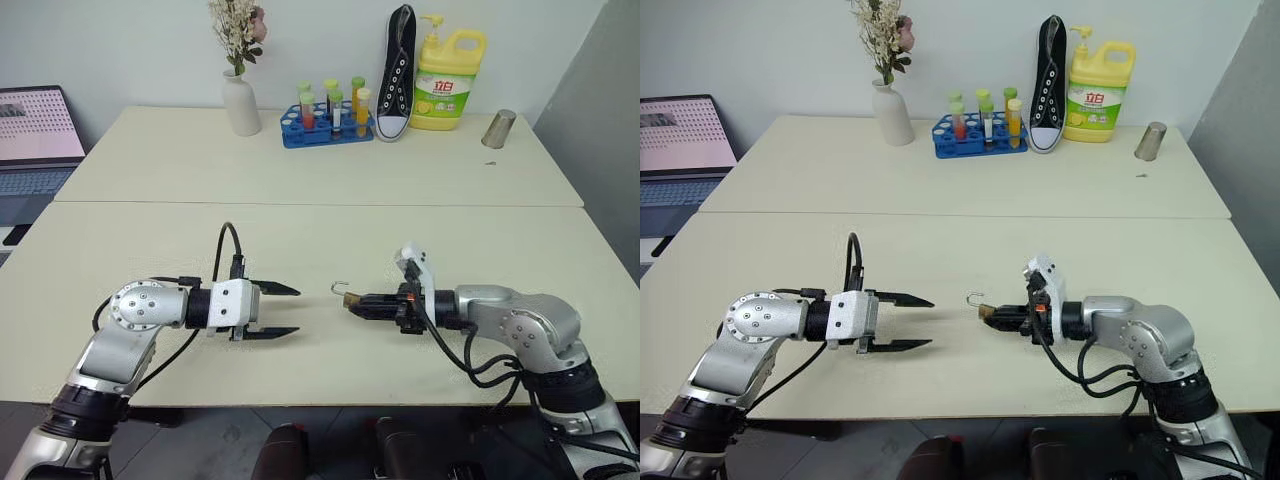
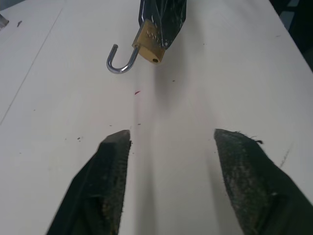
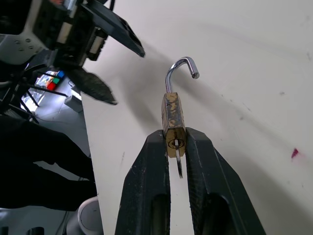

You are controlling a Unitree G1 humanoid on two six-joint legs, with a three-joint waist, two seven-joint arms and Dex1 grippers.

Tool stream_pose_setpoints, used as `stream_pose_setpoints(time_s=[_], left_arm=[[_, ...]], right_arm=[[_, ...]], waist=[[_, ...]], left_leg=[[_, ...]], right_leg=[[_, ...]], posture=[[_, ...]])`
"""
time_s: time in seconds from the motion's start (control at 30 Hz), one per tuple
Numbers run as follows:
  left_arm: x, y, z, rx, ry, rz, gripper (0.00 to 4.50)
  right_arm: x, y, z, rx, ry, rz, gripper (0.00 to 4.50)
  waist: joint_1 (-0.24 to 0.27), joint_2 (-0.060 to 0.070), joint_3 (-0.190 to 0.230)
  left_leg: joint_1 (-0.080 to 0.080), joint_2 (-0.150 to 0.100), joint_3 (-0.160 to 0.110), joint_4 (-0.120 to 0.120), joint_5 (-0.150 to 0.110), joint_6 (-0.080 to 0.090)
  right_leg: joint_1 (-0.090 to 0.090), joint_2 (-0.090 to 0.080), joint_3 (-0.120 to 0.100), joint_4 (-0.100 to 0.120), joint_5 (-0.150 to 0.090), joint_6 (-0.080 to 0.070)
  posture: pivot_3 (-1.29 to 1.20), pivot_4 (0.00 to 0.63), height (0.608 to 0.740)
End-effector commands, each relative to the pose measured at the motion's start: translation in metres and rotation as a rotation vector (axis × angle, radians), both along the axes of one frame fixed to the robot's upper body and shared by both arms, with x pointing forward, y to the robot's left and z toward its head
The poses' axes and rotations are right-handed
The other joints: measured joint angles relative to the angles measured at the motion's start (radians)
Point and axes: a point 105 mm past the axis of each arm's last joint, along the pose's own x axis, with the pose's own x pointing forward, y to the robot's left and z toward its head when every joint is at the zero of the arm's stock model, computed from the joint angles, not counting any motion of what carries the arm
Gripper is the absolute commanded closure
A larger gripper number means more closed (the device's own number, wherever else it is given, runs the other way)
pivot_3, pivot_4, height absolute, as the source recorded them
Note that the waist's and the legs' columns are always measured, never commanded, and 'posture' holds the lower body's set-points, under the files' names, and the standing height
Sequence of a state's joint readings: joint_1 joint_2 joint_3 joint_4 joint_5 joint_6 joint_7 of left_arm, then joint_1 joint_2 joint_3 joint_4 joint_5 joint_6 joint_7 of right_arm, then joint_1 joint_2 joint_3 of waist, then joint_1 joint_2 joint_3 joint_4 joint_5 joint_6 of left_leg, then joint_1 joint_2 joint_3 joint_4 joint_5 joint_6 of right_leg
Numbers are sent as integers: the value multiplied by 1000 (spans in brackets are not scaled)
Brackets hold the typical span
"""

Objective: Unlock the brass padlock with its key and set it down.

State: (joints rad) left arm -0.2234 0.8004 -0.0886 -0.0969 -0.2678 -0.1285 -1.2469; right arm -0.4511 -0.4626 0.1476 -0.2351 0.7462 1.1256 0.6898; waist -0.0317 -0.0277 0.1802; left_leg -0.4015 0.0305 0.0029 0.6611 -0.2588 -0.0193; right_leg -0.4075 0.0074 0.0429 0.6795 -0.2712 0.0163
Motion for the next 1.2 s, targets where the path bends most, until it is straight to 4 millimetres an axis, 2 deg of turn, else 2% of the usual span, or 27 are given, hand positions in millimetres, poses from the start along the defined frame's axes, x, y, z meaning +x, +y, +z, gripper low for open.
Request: stream_pose_setpoints(time_s=[0.03, 0.07, 0.3, 0.6, 0.63, 0.67, 0.77, 0.87, 1.0, 1.1, 1.2], left_arm=[[-6, -3, 10, -18, -19, -12, 325], [-6, -3, 10, -25, -16, -7, 15], [-10, -5, 4, -29, -6, -8, 0], [-7, -7, 0, -27, 5, -11, 0], [-7, -7, -1, -25, 7, -12, 0], [-7, -7, -1, -25, 8, -12, 0], [-7, -7, -2, -25, 25, -16, 0], [-8, -8, -3, -25, 53, -21, 0], [-5, -8, -1, -49, 97, 15, 0], [7, -5, 2, -48, 122, 113, 0], [9, -3, 3, -30, 138, 154, 0]], right_arm=[[7, 3, 1, -1, 26, -3, 4369], [9, 4, 0, 4, 43, -9, 4369], [18, 5, -15, -49, 151, -27, 4369], [20, -11, -23, -112, 219, -41, 4369], [20, -13, -23, -114, 225, -41, 3639], [20, -14, -23, -120, 224, -41, 3437], [20, -19, -21, -132, 218, -45, 2402], [18, -33, -19, -160, 193, -54, 1318], [14, -53, -19, -272, 43, -33, 29], [14, -60, -4, -325, -189, 0, 29], [4, -59, 9, -322, -317, 54, 29]], waist=[[0, 0, 0], [0, 0, 0], [0, 0, 0], [-1, 0, 0], [0, 0, 0], [-1, 0, 0], [-1, 0, 0], [2, 0, 0], [7, 0, 0], [5, 0, 0], [2, 0, 0]], left_leg=[[0, 0, 0, 0, 0, 0], [0, 0, 0, 0, 0, 0], [0, 0, 0, 0, 0, 0], [0, 0, 0, 0, 0, 0], [0, 0, 0, 0, 0, 0], [0, 0, 0, 0, 0, 0], [0, 0, 0, 0, 0, 0], [0, 0, 0, 0, 0, 0], [0, -2, -1, 1, 0, 0], [0, -1, -1, 1, 0, 0], [0, -1, -1, 0, 0, 0]], right_leg=[[0, 0, 0, 0, 0, 0], [0, 0, 0, 0, 0, 0], [0, 1, 0, 0, 0, 0], [0, 1, 0, 0, 0, 0], [0, 1, -1, 0, 0, 0], [0, 1, 0, 0, 0, 0], [0, 1, -1, 0, 0, 0], [0, 1, -1, 0, 0, 0], [1, 1, -1, 0, 0, 1], [1, 0, -1, -1, 0, 1], [1, 1, -1, -1, 0, 1]], posture=[[0, 150, 740], [0, 150, 740], [0, 150, 740], [0, 150, 740], [0, 150, 740], [0, 150, 740], [0, 150, 740], [0, 150, 740], [0, 150, 740], [0, 150, 740], [0, 150, 740]])
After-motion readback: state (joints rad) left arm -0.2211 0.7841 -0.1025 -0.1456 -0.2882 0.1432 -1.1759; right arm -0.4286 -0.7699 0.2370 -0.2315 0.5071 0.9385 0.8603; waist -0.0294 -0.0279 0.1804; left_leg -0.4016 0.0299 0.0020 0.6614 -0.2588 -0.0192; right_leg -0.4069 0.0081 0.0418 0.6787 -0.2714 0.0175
